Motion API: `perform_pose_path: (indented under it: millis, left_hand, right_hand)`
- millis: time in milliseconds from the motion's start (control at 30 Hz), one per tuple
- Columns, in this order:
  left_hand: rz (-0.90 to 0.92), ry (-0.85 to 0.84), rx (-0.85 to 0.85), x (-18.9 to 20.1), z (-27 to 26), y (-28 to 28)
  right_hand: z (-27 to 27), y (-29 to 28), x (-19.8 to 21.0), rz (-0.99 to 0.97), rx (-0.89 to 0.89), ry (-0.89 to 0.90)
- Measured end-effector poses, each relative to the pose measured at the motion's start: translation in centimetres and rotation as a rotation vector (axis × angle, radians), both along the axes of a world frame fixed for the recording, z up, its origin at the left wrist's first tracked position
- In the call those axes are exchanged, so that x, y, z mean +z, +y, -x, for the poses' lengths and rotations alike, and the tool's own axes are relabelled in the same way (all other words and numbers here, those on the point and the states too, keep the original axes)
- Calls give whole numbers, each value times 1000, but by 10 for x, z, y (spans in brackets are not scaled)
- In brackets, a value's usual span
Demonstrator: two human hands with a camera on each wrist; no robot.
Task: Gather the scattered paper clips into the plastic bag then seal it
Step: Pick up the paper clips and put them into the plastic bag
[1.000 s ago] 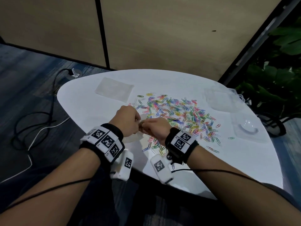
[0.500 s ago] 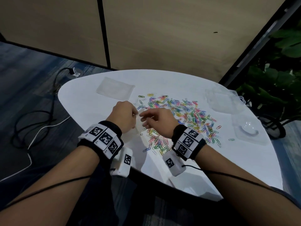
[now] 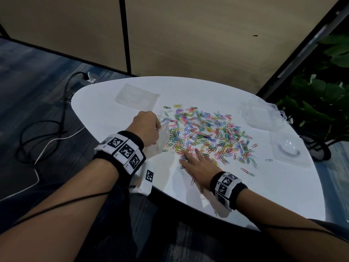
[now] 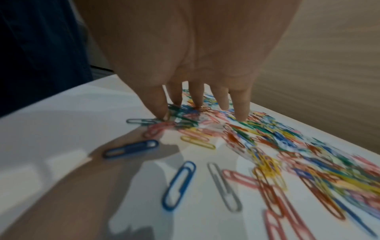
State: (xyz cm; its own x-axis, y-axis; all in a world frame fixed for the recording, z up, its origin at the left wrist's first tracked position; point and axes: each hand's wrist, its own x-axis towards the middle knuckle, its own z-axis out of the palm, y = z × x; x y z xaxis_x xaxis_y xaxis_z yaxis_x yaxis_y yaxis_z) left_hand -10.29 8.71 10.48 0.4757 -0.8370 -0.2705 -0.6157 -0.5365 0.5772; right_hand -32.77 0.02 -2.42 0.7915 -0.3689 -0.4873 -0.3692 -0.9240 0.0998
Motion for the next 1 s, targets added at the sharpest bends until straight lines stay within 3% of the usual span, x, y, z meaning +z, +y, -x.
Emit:
perform_pose_path:
  millis: [100, 267, 333, 400, 533, 667, 733, 833, 900, 1000]
  left_hand:
    - [-11, 8, -21, 1, 6, -1]
    - [-43, 8, -33, -1, 9, -3]
    - [-54, 1, -37, -2, 9, -3]
    - [-64, -7, -46, -2, 8, -3]
    - [-87, -13, -88, -1, 11, -5]
    - [-106, -13, -125, 0, 18, -9]
    - [-106, 1, -133, -1, 22, -10]
    - [-81, 13, -133, -2, 29, -12]
    - [-52, 20, -130, -3, 33, -14]
    - [-28, 21, -129, -5, 36, -15]
  right_hand:
    - [-6, -8, 3, -77, -55, -70]
    - [-29, 0, 7, -17, -11, -196]
    - [-33, -5, 8, -15, -82, -227]
    - [-33, -15, 12, -62, -277, -317]
    - [-18, -43, 26, -350, -826, -515]
    - [-8, -56, 47, -908, -1216, -849]
    - [-15, -54, 64, -1167, -1272, -1004]
    - [-31, -38, 88, -1425, -1250, -1057]
    - [-42, -27, 92, -1478, -1233, -1029]
    - [-55, -11, 87, -1360, -1220, -955]
